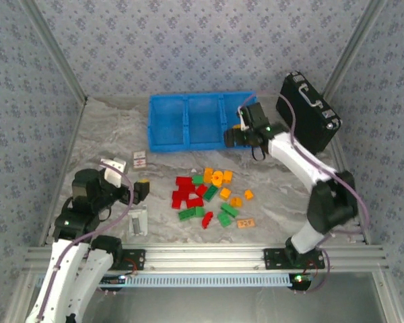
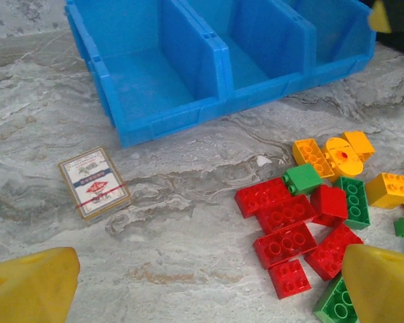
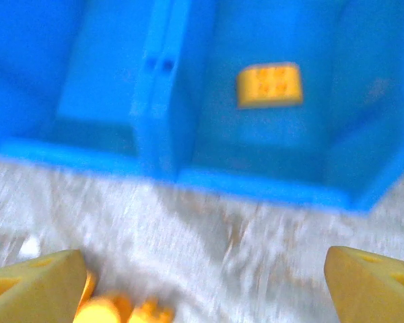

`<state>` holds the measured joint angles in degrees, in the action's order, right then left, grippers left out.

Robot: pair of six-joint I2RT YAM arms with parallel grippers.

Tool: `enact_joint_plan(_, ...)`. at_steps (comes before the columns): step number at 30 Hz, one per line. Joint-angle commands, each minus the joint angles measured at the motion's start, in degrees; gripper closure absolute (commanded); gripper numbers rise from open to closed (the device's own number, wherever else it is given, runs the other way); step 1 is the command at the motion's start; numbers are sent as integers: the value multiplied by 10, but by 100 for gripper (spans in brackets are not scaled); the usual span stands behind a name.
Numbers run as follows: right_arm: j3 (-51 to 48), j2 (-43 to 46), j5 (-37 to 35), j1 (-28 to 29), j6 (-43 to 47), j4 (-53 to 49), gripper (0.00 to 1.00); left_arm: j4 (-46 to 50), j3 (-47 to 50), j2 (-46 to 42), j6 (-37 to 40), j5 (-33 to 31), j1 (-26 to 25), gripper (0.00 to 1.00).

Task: Sort the legos into containers by color
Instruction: Pick up the lego from the bottom-center of the table.

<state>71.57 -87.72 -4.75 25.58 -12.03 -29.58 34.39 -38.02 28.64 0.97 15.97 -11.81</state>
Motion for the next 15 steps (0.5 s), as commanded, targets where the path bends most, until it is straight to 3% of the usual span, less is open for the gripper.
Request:
enact_joint_plan(1,-116,78,-23,5,-39,-21,11,-41,1,18,-5,29,-6,0)
enact_joint_plan(7,-257,182,-20,42,-106,-11,15,-76,5,50,-19,39,-25,0)
enact_joint_plan(15,-338,193,-34,60,-147,26,24,-82,-7,66,-19,30,-35,0)
